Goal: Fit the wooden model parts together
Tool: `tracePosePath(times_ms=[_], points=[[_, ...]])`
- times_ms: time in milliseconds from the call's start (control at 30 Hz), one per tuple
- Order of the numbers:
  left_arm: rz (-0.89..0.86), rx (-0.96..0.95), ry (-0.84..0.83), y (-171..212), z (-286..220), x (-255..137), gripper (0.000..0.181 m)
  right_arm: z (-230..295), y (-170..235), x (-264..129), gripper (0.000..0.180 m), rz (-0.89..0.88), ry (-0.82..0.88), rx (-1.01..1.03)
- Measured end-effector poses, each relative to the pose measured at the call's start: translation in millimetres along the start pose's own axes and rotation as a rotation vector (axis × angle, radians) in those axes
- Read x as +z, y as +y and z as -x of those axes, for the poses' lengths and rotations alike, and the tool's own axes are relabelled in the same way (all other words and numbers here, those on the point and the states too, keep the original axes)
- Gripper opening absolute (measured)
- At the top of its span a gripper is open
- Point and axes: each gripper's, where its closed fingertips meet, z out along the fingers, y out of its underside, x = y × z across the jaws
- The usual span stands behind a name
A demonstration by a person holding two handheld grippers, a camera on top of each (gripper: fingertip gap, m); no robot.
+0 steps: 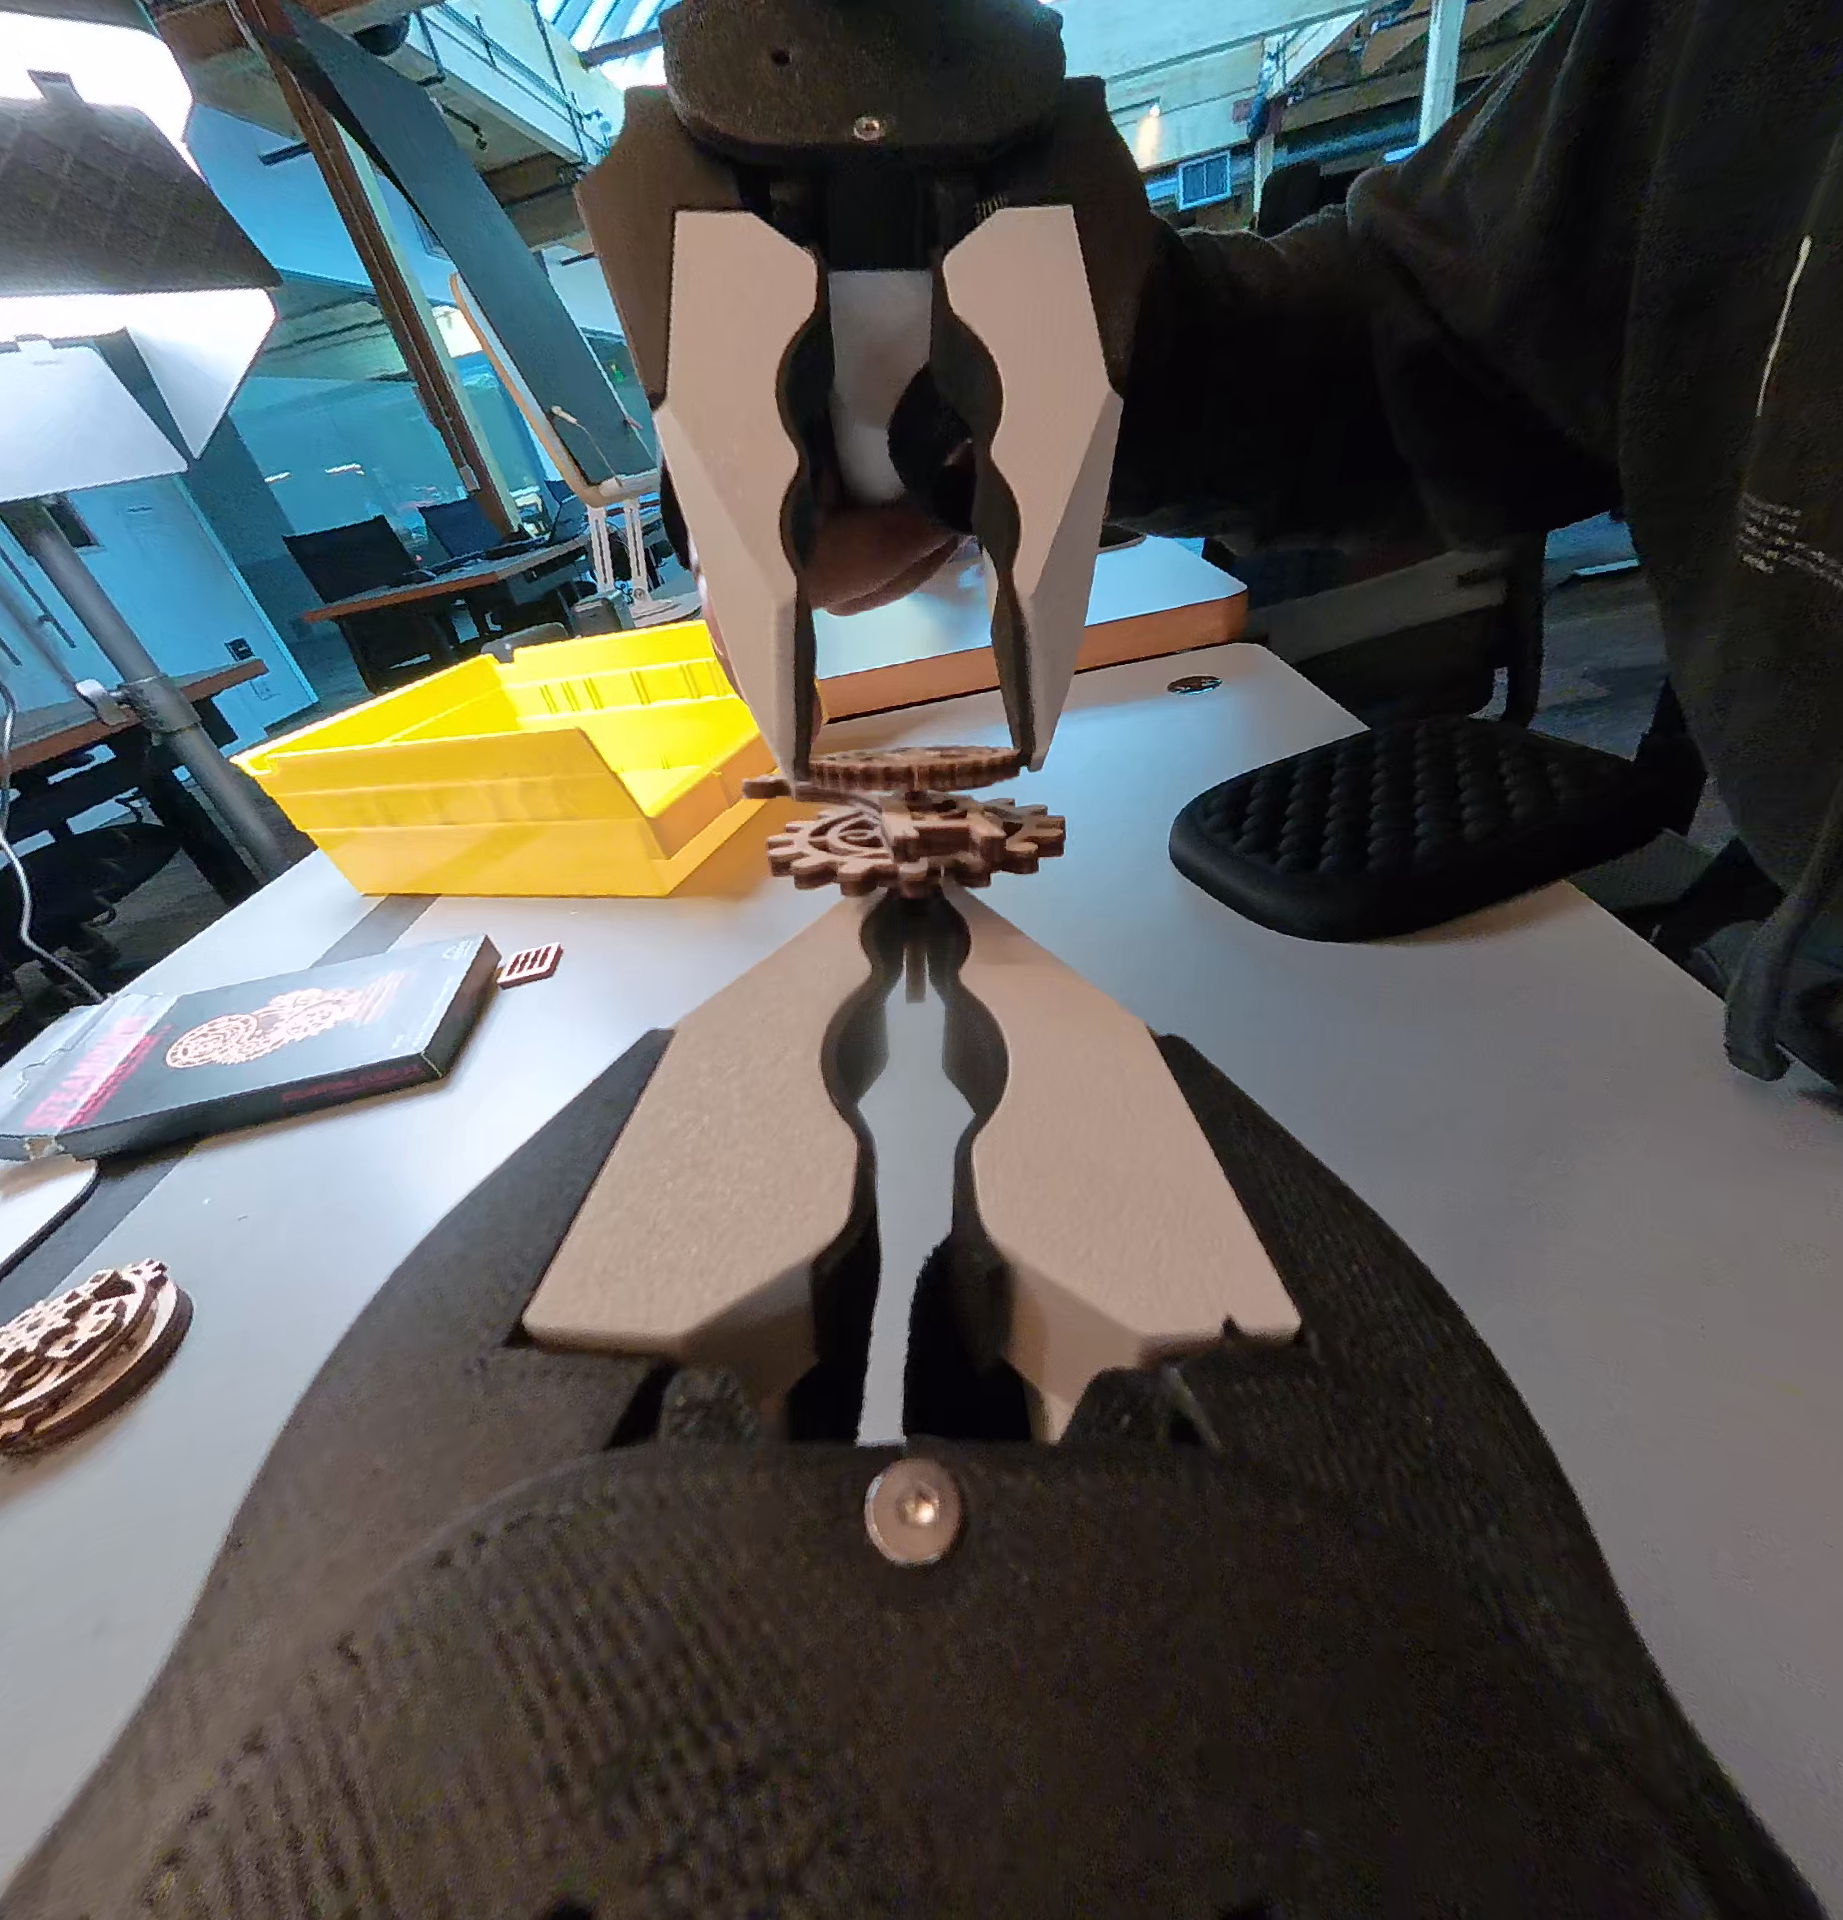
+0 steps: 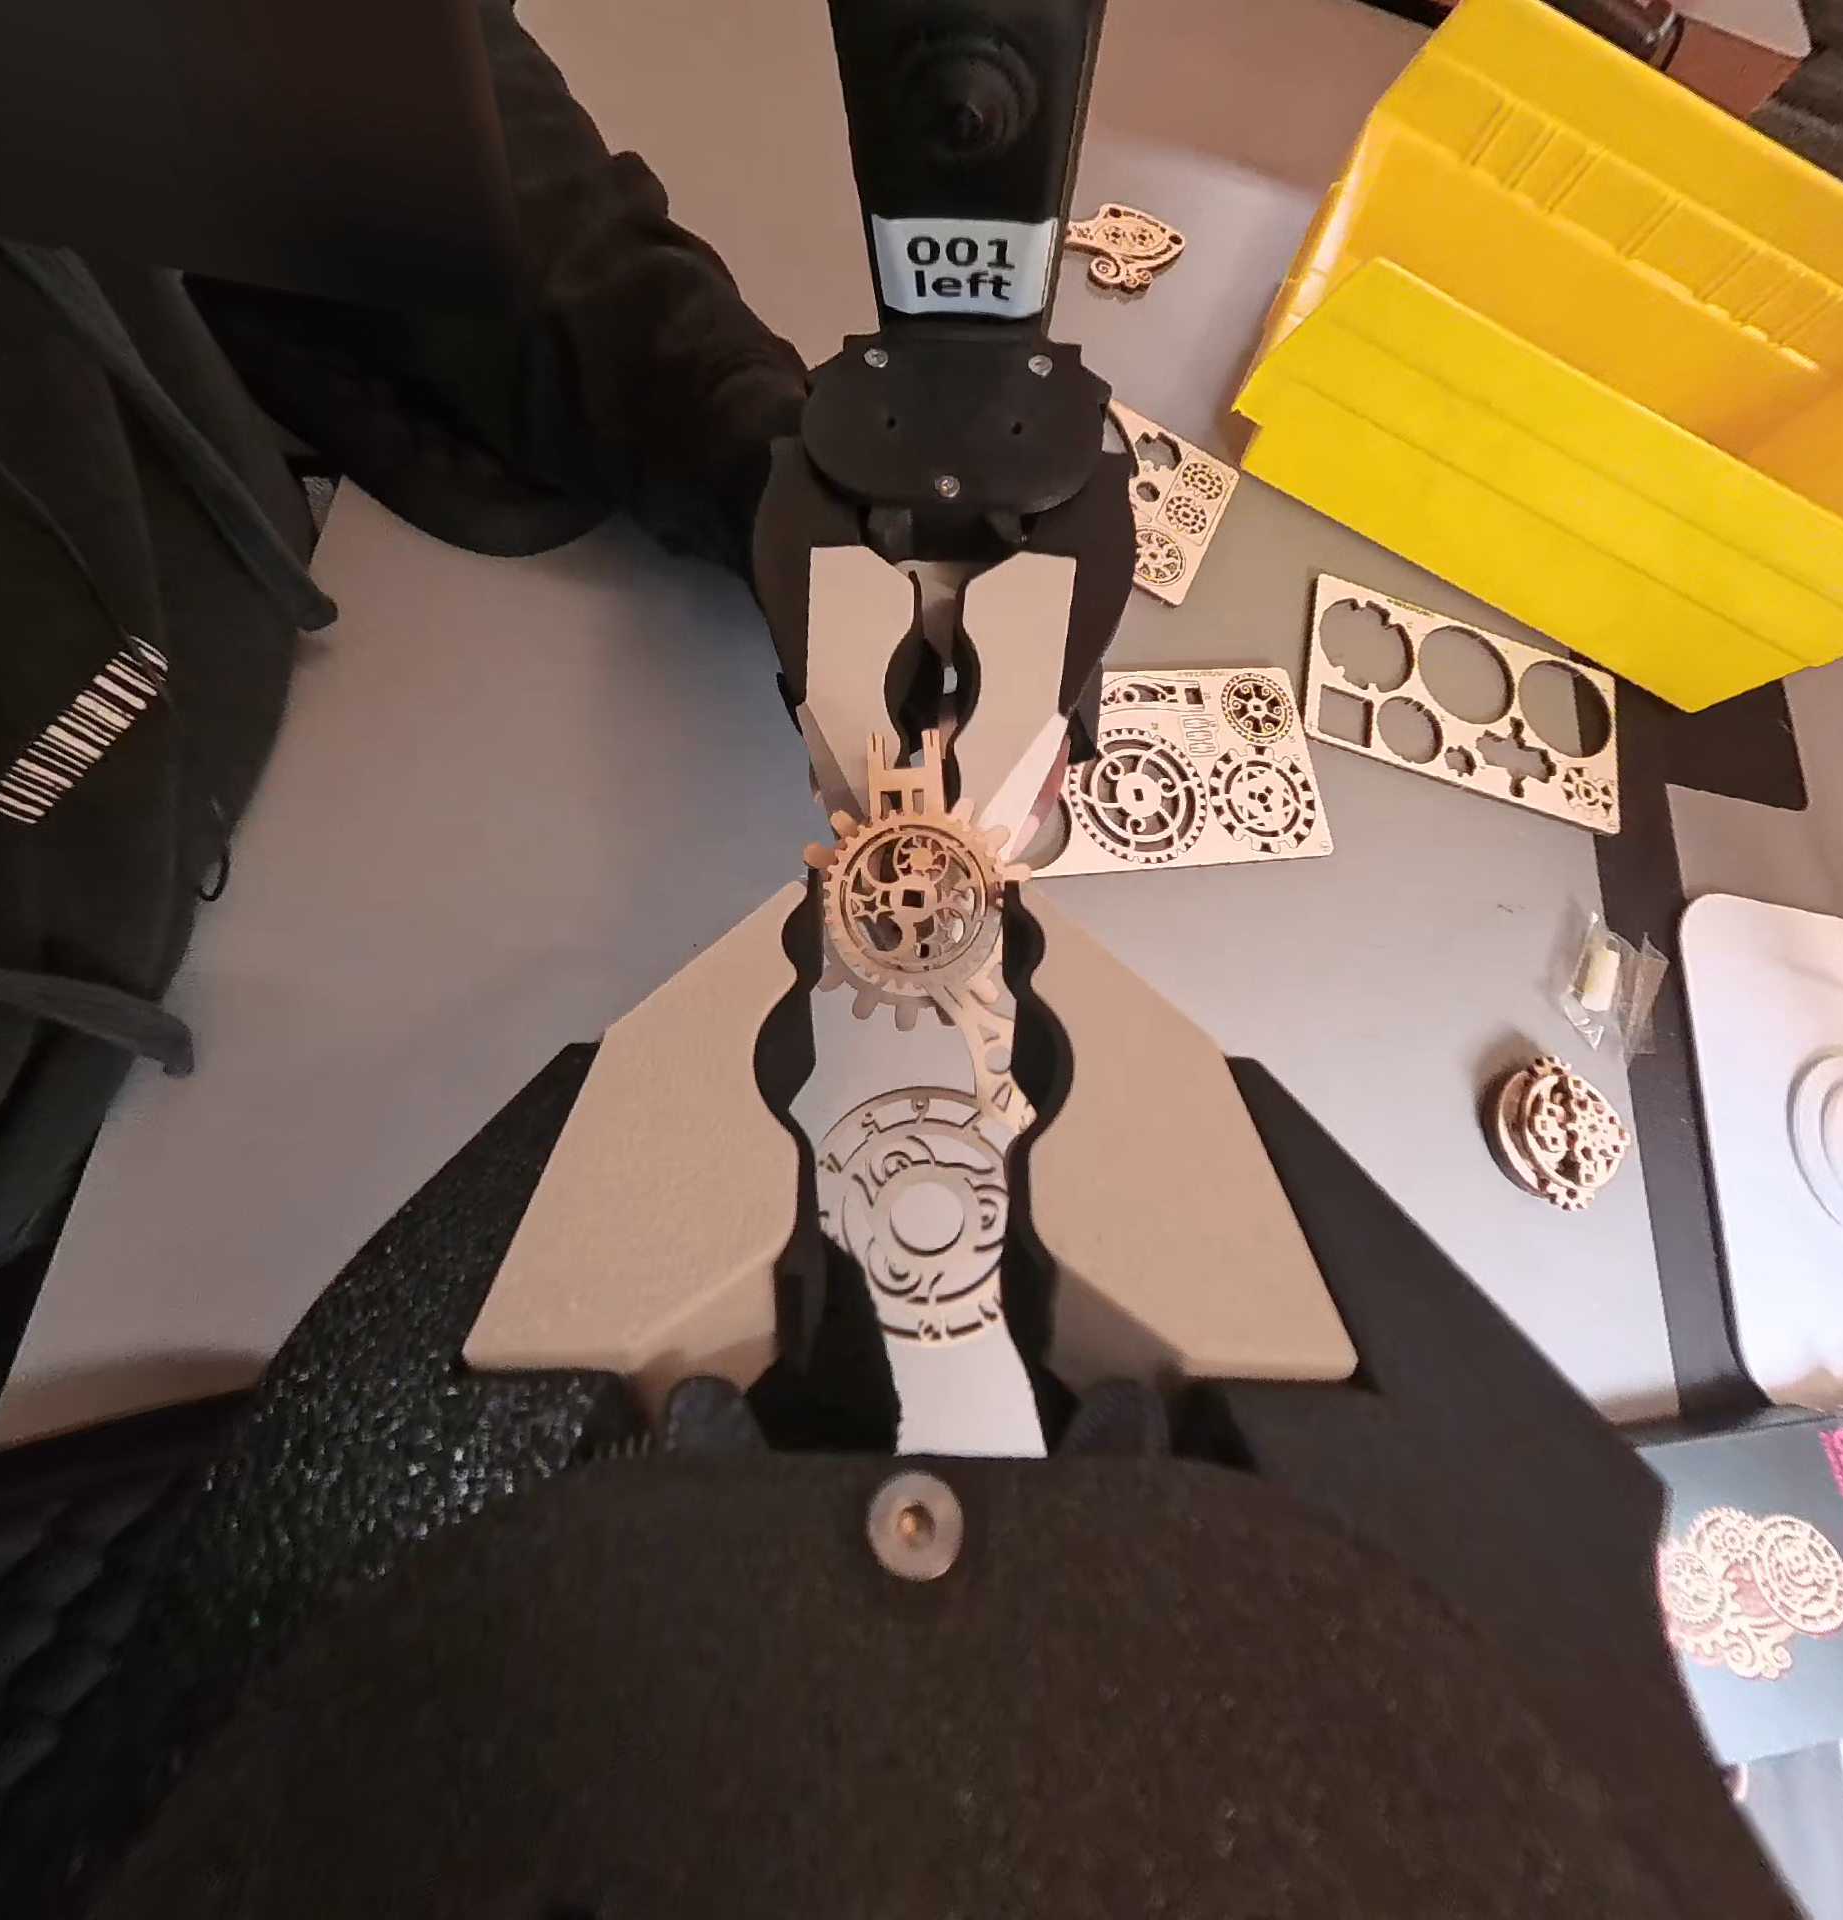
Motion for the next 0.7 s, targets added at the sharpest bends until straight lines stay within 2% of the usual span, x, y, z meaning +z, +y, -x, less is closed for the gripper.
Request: tracePosePath(times_ms=[367,700], points=[[-0.028,0.007,0.013,-5.3,-3.0,-1.0,0.001,3.2,-4.4,-1.6,0.032,0.002,0.018,-0.018],[0.053,0.050,0.000,4.6,-3.6,1.0,0.001,5.9,1.9,4.8,0.031,0.075,0.027,-0.052]])
